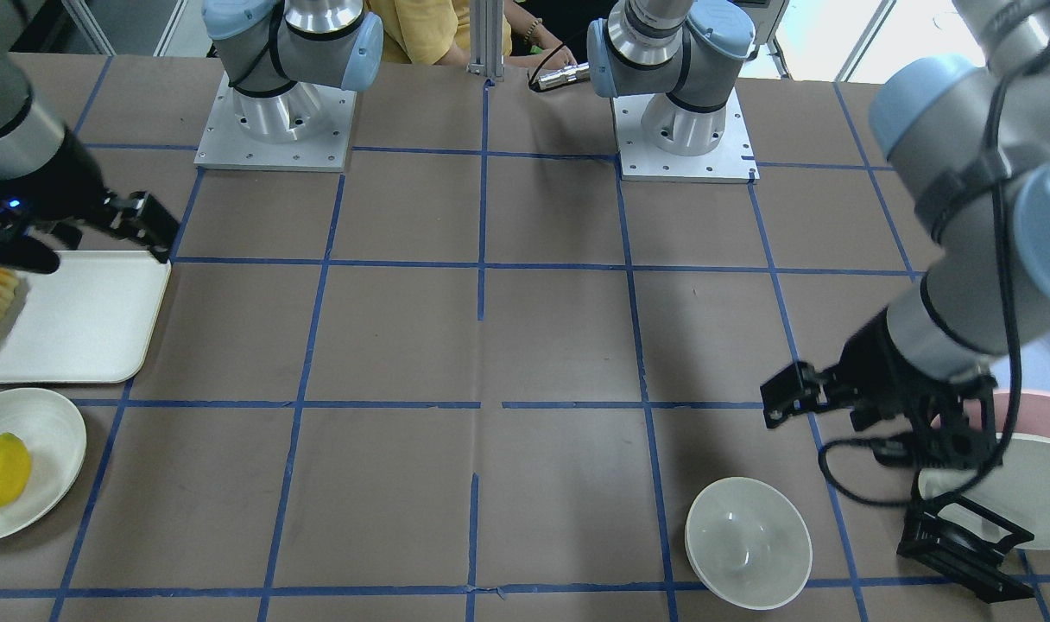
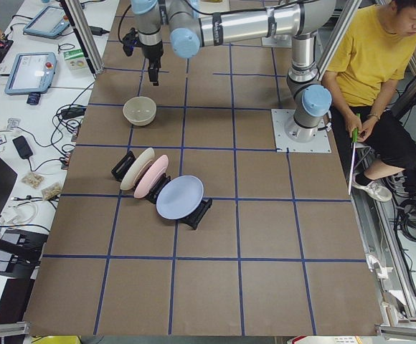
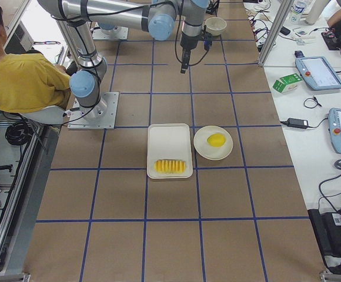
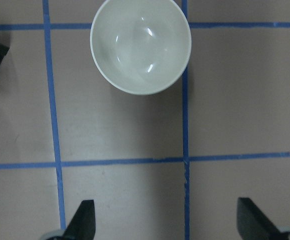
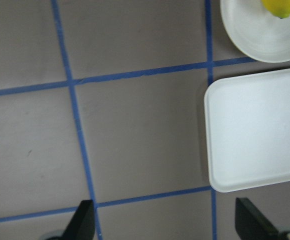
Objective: Place bowl and put lemon in it
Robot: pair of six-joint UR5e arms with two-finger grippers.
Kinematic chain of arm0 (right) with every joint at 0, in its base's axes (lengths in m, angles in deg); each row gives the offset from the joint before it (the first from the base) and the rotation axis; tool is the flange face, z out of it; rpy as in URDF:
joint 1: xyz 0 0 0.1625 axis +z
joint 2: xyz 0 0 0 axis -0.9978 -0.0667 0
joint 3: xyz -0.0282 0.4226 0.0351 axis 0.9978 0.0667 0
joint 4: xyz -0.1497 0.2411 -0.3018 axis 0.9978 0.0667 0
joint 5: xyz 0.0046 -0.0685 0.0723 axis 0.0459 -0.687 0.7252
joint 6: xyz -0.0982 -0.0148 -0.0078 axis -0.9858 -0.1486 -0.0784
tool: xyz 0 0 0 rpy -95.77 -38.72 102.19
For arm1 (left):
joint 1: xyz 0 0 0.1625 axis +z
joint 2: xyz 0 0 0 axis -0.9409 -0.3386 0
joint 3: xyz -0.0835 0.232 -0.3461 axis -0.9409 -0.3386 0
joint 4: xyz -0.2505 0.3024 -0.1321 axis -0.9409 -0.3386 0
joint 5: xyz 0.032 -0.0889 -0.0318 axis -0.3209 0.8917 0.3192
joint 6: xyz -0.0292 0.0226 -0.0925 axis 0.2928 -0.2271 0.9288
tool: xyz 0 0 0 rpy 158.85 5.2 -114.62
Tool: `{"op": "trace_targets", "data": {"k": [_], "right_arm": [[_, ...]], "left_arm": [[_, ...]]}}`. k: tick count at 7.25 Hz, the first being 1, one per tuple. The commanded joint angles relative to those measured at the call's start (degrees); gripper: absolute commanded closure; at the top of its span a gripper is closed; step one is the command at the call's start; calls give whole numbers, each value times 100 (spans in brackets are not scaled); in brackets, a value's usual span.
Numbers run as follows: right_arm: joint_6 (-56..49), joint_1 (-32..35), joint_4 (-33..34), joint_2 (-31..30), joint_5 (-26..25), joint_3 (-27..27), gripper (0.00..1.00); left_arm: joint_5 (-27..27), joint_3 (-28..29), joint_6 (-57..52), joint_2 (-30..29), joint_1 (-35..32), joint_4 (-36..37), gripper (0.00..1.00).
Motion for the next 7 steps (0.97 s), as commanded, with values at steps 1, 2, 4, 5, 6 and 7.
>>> {"op": "trace_targets", "data": {"k": [1, 2, 4, 5, 6, 7], "right_arm": [[-1382, -594, 1304, 784, -91, -3, 0], [-1503, -638, 1902, 1180, -117, 24, 0], [-2473, -1163, 2214, 1648, -74, 85, 0], [-2723, -1366, 2799, 1937, -39, 59, 0], [-2699, -1386, 3266, 2401, -30, 76, 0], [-2690, -1403, 3818, 2710, -21, 85, 0]], "left_arm": [[-28, 801, -176, -1244, 106, 258, 0], [-19, 768, -709, -1544, 272, 485, 0], [-28, 733, -934, -1819, 327, 681, 0], [24, 515, -908, -1846, 397, 698, 0], [42, 235, -838, -1846, 406, 1168, 0], [68, 145, -837, -1855, 432, 1330, 41]]}}
